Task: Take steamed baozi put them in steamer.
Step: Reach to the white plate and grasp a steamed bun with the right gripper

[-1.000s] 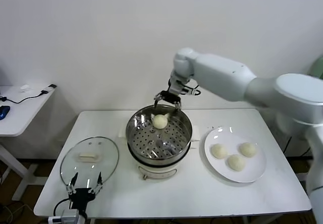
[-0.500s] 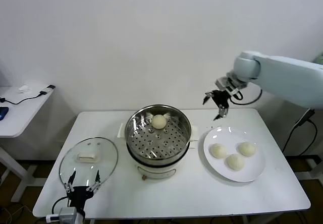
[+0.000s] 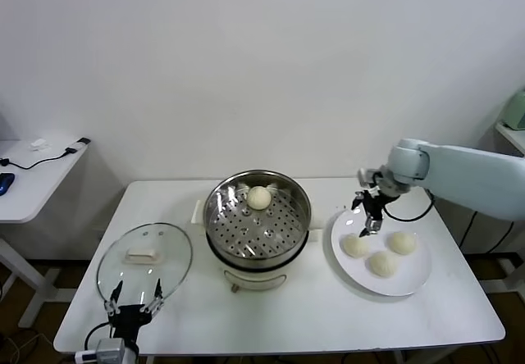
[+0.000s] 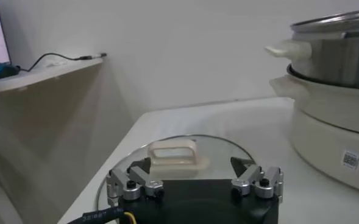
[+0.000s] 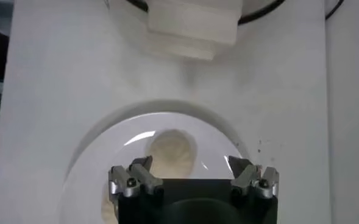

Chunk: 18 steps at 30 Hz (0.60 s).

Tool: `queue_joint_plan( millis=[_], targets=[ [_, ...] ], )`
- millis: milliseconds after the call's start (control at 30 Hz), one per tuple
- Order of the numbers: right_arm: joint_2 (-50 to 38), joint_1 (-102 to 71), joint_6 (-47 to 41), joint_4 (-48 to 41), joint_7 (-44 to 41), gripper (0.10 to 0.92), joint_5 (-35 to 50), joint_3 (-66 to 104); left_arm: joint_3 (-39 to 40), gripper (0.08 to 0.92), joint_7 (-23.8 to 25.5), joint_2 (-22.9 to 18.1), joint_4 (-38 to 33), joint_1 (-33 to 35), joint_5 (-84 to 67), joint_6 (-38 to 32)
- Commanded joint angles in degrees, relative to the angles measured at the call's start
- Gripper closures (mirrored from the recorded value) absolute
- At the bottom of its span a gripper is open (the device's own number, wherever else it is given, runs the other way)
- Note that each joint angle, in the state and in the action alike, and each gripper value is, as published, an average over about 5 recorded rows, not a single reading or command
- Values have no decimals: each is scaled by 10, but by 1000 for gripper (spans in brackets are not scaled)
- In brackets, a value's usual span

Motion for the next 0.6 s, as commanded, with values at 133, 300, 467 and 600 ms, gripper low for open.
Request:
queue_joint_plan(
  millis=[133, 300, 467, 600],
  targets=[
    [26, -96, -33, -59, 19, 203, -23, 38, 2, 177, 1, -4, 3, -1, 3, -1],
    [27, -106, -33, -62, 20, 203, -34, 43, 5, 177, 2, -6, 2, -1, 7, 0],
    [24, -114, -34, -64, 24, 203, -43, 51, 7, 177, 2, -7, 3, -1, 9, 0],
    [23, -120, -34, -65, 26, 203, -47, 60, 7, 177, 2, -6, 4, -1, 9, 0]
  ],
)
